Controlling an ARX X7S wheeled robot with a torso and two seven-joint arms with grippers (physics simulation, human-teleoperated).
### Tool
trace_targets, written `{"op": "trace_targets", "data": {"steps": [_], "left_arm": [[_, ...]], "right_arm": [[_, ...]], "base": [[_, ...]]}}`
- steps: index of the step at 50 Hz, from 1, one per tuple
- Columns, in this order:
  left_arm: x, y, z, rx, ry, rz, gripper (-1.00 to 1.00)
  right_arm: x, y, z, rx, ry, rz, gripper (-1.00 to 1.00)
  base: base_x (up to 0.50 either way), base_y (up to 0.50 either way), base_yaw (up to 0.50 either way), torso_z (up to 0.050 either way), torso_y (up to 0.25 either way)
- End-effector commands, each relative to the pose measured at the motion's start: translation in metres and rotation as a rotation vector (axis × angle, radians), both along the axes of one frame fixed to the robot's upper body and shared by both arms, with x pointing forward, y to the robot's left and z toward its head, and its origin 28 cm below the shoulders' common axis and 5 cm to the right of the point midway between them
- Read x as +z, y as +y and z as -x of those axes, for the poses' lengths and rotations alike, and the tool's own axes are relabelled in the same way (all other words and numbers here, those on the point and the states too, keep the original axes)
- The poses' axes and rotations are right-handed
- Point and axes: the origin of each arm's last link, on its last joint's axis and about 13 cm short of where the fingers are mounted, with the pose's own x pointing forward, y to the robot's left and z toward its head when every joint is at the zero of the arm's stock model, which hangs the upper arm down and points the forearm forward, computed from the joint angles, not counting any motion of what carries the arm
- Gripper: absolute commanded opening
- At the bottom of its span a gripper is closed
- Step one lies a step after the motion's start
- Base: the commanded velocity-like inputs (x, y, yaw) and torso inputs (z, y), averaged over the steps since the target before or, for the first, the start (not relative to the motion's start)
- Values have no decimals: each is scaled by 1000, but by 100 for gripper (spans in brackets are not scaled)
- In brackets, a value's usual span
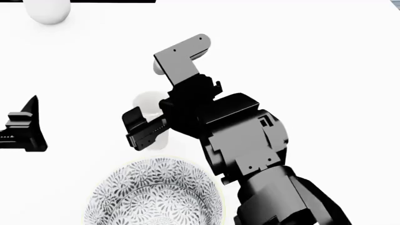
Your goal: Place the cup inside the bowl on the dining table and move the bowl to any counter.
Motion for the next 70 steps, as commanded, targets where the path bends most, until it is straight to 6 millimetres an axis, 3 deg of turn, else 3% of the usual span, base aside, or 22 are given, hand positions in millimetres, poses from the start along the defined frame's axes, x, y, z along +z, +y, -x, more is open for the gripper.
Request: {"op": "trace_targets", "data": {"steps": [1, 15, 16, 28, 34, 35, 38, 45, 54, 60, 66, 70], "left_arm": [[-6, 2, -10, -1, 6, -7, 100], [-13, 2, -21, -1, 4, -7, 100], [-12, 2, -21, -1, 3, -7, 100], [-10, -1, -18, -7, 3, -13, 100], [-4, -3, -13, -10, 3, -15, 100], [3, -6, 7, -10, 0, -15, 100], [7, -4, 17, -8, 0, -13, 100], [7, 1, 16, -9, 0, -9, 100], [9, -1, 17, -10, -6, -22, 100], [14, -1, 30, -14, -8, -39, 100], [31, 0, 42, 7, -29, -71, 100], [27, 1, 44, 2, -15, -70, 100]], "right_arm": [[-11, -3, 0, -18, 48, 17, 100], [-10, -2, -2, -23, 35, 11, 100], [-9, -2, -2, -23, 23, 12, -100], [-4, -5, 1, -32, -13, -3, -100], [11, -8, 10, -23, -54, -12, -100], [13, -9, 14, -20, -61, -13, -100], [20, -14, 28, -6, -81, -8, -100], [40, -25, 59, 28, -118, -19, -100], [65, -52, 126, 92, -149, -32, -100], [65, -62, 152, 108, -141, -42, -100], [62, -67, 160, 108, -126, -37, -100], [51, -66, 168, 141, -57, -15, -100]], "base": [[0, 0, 0, 0, 0], [0, 0, 0, 0, 0], [0, 0, 0, 0, 0], [0, 0, 0, 0, 0], [0, 0, 0, 0, 0], [0, 0, 0, 0, 0], [0, 0, 0, 0, 0], [0, 0, 0, 0, 0], [0, 0, 0, 0, 0], [0, 0, 0, 0, 0], [0, 0, 0, 0, 0], [0, 0, 0, 0, 0]]}}
